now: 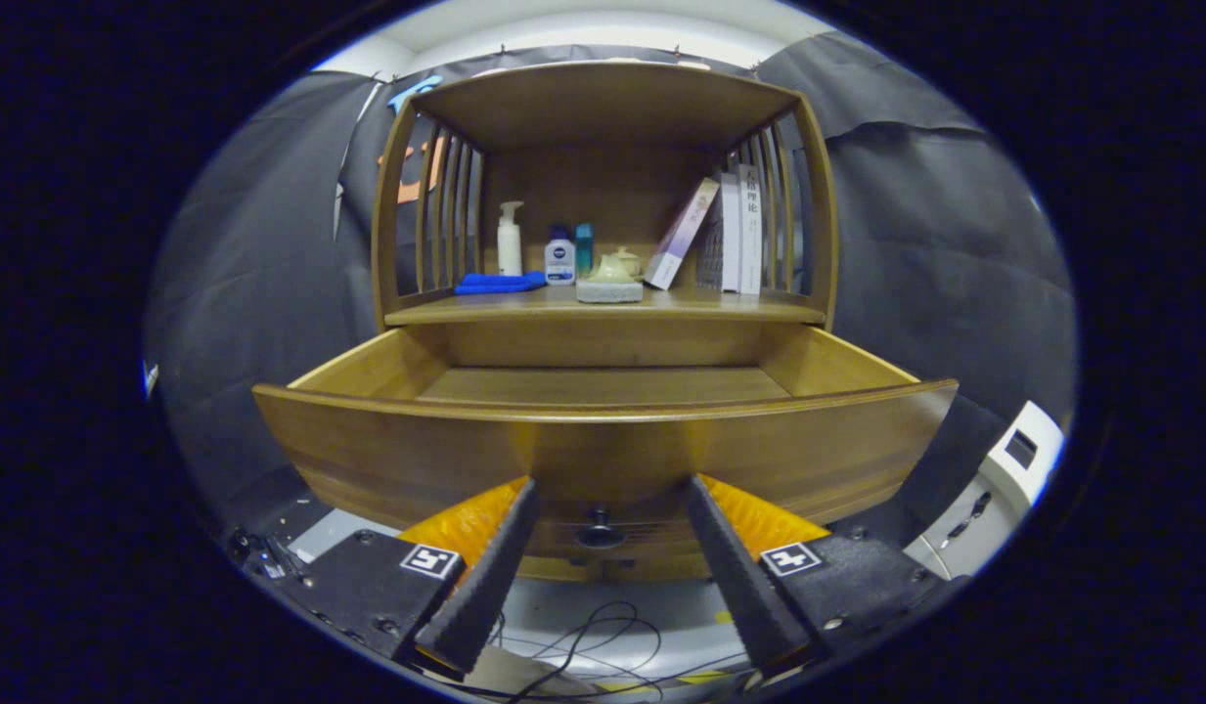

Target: Pull open the drawer, take out the items inside it, and place them on the countertop above the cabinet.

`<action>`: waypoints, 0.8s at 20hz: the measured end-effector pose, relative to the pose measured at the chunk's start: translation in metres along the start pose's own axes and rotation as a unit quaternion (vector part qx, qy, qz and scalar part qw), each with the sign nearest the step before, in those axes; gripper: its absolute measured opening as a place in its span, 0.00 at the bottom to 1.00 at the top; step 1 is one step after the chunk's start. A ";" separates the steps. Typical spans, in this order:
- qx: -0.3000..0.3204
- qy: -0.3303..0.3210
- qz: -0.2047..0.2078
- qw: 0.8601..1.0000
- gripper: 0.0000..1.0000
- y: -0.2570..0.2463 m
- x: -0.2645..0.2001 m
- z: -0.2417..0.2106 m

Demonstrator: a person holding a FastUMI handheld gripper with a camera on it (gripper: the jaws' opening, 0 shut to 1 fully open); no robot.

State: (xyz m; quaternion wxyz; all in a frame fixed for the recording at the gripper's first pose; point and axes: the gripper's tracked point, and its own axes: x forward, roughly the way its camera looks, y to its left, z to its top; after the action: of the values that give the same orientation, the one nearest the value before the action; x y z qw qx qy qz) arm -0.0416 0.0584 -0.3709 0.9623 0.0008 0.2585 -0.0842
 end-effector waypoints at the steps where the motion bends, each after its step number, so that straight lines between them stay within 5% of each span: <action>1: 0.006 -0.007 0.006 1.000 0.97 0.000 0.002 0.005; 16: 0.003 -0.011 0.000 1.000 0.98 0.006 0.115 0.057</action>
State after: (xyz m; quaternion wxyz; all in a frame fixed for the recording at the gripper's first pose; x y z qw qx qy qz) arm 0.0851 0.0429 -0.3791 0.9650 0.0024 0.2480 -0.0853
